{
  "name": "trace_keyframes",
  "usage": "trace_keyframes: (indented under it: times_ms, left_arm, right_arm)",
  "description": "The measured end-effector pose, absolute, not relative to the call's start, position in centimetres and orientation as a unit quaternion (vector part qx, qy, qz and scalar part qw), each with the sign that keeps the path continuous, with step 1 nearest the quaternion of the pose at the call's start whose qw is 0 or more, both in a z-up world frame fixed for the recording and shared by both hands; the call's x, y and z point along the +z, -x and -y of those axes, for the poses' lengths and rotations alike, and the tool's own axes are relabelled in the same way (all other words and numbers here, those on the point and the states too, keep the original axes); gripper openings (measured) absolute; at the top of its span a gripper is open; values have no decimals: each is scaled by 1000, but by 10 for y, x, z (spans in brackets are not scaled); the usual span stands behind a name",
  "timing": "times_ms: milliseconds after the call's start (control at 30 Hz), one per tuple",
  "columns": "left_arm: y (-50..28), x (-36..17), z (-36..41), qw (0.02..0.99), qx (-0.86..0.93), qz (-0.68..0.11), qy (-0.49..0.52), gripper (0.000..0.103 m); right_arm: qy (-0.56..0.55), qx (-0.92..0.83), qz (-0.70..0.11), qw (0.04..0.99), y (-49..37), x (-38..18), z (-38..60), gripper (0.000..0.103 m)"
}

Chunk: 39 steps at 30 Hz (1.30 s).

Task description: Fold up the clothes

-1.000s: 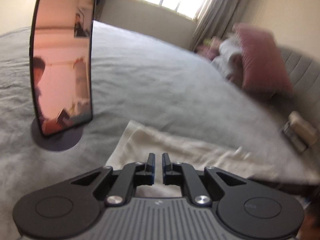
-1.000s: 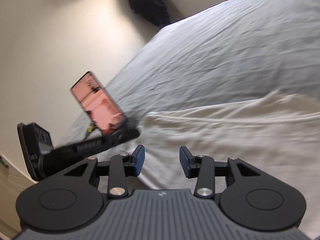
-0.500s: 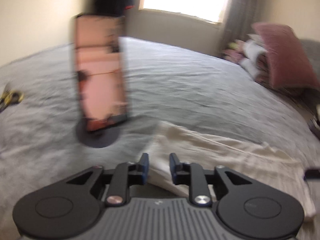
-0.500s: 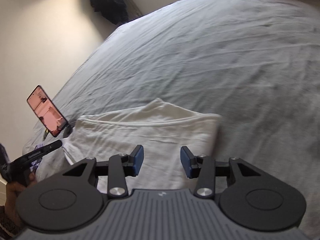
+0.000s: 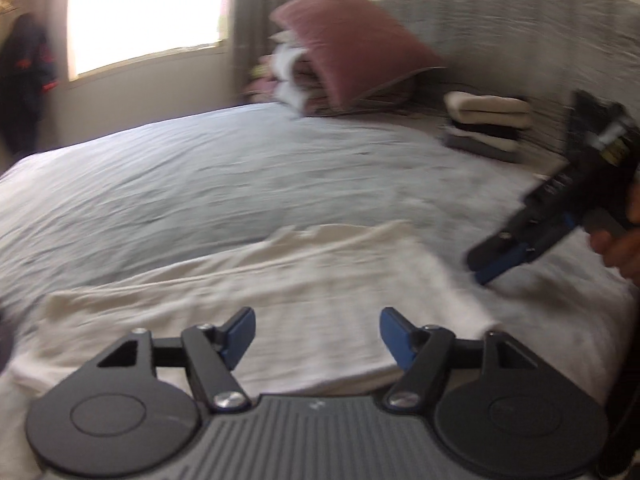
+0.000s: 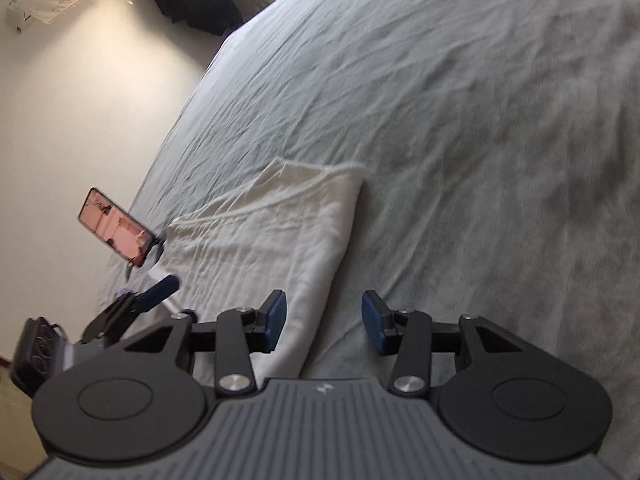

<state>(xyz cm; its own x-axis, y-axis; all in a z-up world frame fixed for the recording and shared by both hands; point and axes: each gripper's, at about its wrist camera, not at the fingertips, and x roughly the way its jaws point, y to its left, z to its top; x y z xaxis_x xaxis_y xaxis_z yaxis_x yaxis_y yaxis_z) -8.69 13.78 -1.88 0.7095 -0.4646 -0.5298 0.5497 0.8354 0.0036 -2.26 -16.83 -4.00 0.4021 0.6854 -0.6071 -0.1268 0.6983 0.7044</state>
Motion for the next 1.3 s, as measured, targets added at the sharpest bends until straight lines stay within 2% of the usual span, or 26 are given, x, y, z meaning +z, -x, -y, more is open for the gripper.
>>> trace_keyframes:
  times_ms: [233, 367, 400, 567, 833, 900, 1000, 1033, 1133, 1233, 1300]
  left_arm:
    - [100, -29, -93, 881, -375, -261, -122, 71]
    - [107, -36, -77, 869, -394, -256, -155, 71]
    - [109, -37, -74, 867, -397, -254, -163, 71]
    - [118, -40, -68, 869, -390, -237, -190, 71]
    - [118, -41, -53, 886, -351, -215, -215, 62]
    - [116, -42, -51, 889, -343, -216, -214, 56]
    - [112, -43, -50, 892, -334, -225, -204, 42]
    - [111, -44, -50, 893, -331, -228, -201, 36]
    - [110, -46, -52, 896, -326, -231, -192, 34]
    - [111, -47, -53, 900, -319, -231, -189, 30]
    - [111, -47, -55, 902, -314, -233, -184, 28]
  right_arm:
    - [-316, 322, -521, 724, 20, -51, 158, 47]
    - [-325, 346, -542, 694, 14, -56, 146, 19]
    - [-327, 350, -548, 686, 12, -57, 142, 15]
    - [-339, 360, -542, 679, 4, -50, 143, 11]
    - [-339, 377, -536, 676, -3, -35, 149, 11]
    - [-338, 376, -539, 674, -4, -36, 151, 11]
    - [-333, 373, -544, 674, -5, -39, 155, 12]
    - [-332, 370, -546, 675, -6, -40, 156, 16]
    - [-329, 354, -546, 685, -10, -42, 163, 18]
    - [-326, 339, -541, 698, -16, -46, 170, 37]
    - [-329, 328, -537, 704, -20, -50, 173, 37]
